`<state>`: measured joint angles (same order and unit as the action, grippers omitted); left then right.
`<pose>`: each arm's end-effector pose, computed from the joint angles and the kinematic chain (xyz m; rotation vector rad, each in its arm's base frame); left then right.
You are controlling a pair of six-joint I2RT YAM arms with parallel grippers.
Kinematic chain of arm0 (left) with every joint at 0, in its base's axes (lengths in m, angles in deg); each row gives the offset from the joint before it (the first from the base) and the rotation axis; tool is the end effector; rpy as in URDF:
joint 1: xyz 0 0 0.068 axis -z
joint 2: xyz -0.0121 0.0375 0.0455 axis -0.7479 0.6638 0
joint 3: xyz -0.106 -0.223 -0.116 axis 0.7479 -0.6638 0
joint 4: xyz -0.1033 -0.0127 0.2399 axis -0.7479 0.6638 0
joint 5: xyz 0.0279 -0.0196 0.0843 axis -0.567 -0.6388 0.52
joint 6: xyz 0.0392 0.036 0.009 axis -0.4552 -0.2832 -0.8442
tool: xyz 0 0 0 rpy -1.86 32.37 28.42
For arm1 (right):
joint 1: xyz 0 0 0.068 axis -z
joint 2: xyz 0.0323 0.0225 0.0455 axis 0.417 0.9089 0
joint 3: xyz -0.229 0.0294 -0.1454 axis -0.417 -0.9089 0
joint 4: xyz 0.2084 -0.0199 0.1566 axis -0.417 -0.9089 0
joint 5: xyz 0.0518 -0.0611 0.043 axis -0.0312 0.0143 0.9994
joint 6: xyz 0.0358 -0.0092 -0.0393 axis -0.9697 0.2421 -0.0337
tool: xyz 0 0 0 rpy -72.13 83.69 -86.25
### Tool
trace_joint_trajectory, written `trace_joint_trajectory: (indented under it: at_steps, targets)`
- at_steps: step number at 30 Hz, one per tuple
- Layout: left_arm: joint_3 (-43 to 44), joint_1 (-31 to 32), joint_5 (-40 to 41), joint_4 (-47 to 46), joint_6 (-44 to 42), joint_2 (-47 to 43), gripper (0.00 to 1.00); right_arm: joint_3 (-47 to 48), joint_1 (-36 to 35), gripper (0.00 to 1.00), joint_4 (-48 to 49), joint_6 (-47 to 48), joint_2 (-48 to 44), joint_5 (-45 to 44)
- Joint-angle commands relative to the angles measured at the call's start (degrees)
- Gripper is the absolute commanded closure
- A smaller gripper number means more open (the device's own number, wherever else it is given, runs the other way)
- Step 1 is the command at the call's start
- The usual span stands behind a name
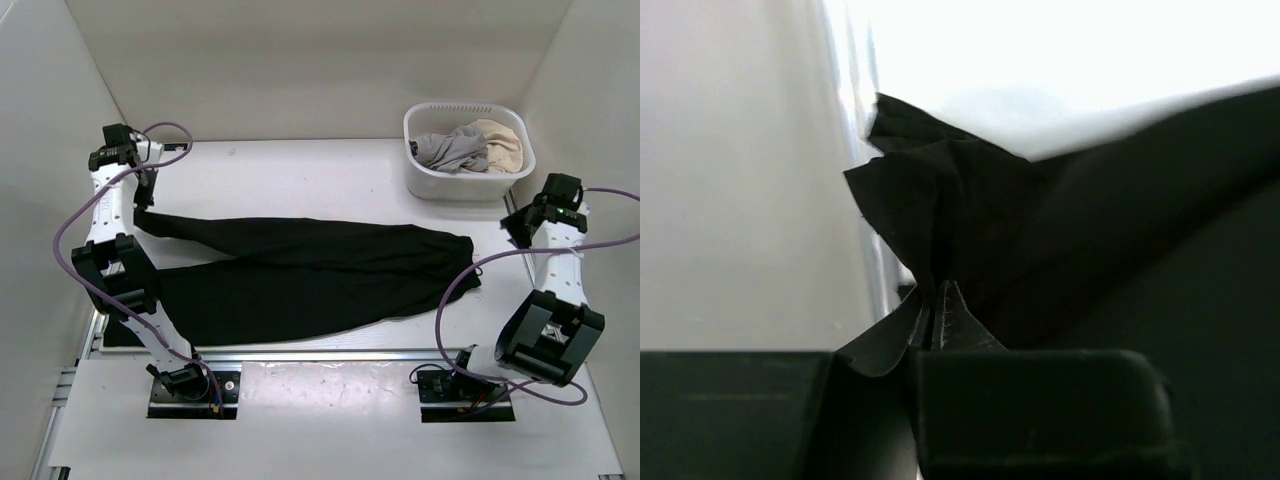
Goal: Fold and stack the trousers
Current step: Flatten the trousers out, then fold the trousers
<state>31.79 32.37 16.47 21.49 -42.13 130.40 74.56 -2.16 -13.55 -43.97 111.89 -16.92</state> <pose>0.3701 0.1115 0.3145 0.1677 2.6871 0.4107 0.2676 -0.1150 0.2944 1.2663 2.0595 -0.0070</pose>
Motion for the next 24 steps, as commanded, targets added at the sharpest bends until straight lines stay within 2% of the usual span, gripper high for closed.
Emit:
trace_joint_trajectory:
  at_steps: [1,2,4,9,13,16,19,24]
  targets:
    - [-3.0,-0.3,-3.5,2.9,-0.3,-3.9,0.86,-3.1,-3.0,0.53,1.8,1.7,2.9,9.3]
    - [-3.7,-0.3,-4.2,2.9,0.3,-3.9,0.86,-3.6,-4.4,0.30,2.3,1.7,3.8,9.3]
    - [-4.3,-0.3,-4.7,3.4,1.1,-3.9,0.86,-3.0,-8.7,0.24,2.3,1.2,6.2,8.6]
    - [-5.5,-0.3,-6.0,3.4,2.3,-3.9,0.86,-2.5,-13.5,0.22,1.1,-3.9,10.3,7.2]
    - [-6.6,-0.3,-6.0,3.4,2.3,-3.9,0.86,-3.7,-13.5,0.22,1.1,-6.3,13.5,8.4]
    - [-7.1,-0.3,-4.7,3.4,1.8,-3.9,0.86,-3.7,-13.5,0.22,-2.6,-7.5,14.6,9.0]
    - [-7.1,-0.3,-4.1,3.4,1.8,-4.4,0.86,-3.7,-14.0,0.23,-5.4,-7.6,11.1,8.2]
    - [-7.1,-0.3,-4.7,3.4,1.8,-3.9,0.86,-3.1,-15.1,0.23,-11.2,-7.6,4.8,2.0]
